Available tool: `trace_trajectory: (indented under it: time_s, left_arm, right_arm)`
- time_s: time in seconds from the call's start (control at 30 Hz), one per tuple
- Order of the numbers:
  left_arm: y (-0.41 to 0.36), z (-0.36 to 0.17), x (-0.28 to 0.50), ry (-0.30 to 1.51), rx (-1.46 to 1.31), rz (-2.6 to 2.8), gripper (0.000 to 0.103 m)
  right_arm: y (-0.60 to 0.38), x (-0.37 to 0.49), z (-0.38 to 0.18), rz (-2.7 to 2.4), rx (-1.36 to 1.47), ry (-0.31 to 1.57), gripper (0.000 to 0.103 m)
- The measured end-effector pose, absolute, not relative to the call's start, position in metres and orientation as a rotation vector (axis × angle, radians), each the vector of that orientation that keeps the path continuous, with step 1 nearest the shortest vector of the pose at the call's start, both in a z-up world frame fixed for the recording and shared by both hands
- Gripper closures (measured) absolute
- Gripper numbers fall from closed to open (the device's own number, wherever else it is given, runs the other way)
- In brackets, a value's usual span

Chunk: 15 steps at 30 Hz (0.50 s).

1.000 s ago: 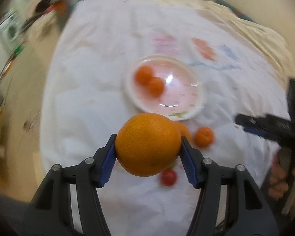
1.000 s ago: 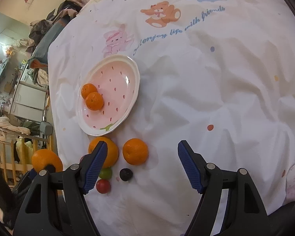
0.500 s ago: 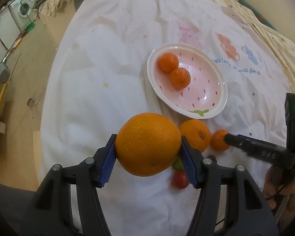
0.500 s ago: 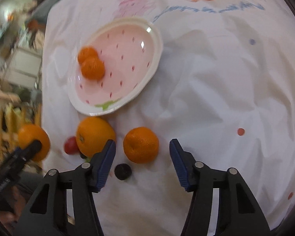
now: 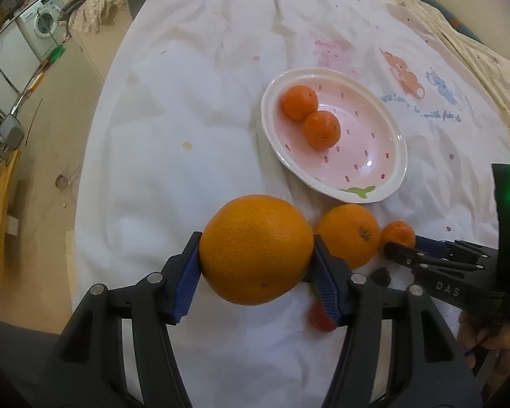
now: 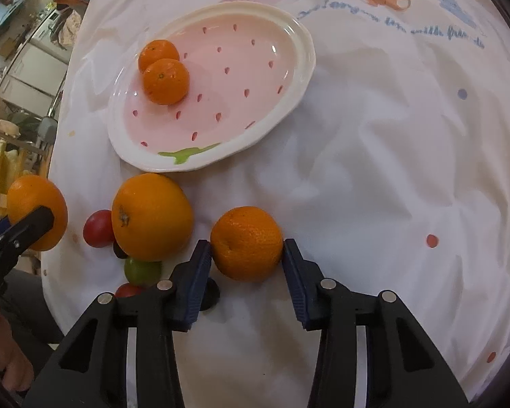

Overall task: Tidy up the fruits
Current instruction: 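Grasp a tangerine with the right gripper while the left gripper holds the large orange, then carry the large orange and tangerine over the pink plate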

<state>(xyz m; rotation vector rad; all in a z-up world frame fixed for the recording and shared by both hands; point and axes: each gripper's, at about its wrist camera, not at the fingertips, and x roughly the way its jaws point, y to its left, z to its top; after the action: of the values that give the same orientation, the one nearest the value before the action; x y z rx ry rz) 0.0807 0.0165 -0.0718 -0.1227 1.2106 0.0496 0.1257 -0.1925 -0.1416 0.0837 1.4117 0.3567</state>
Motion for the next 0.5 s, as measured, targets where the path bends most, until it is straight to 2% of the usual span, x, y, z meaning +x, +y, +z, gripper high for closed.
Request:
trace_trajectory:
  time_s: [0.5]
  left_arm:
    - [0.019, -0.075, 0.075, 1.175, -0.07, 0.083, 0.046]
  right_arm:
    - [-0.226, 0.111, -0.12, 0.324, 0.188, 1.367, 0.059]
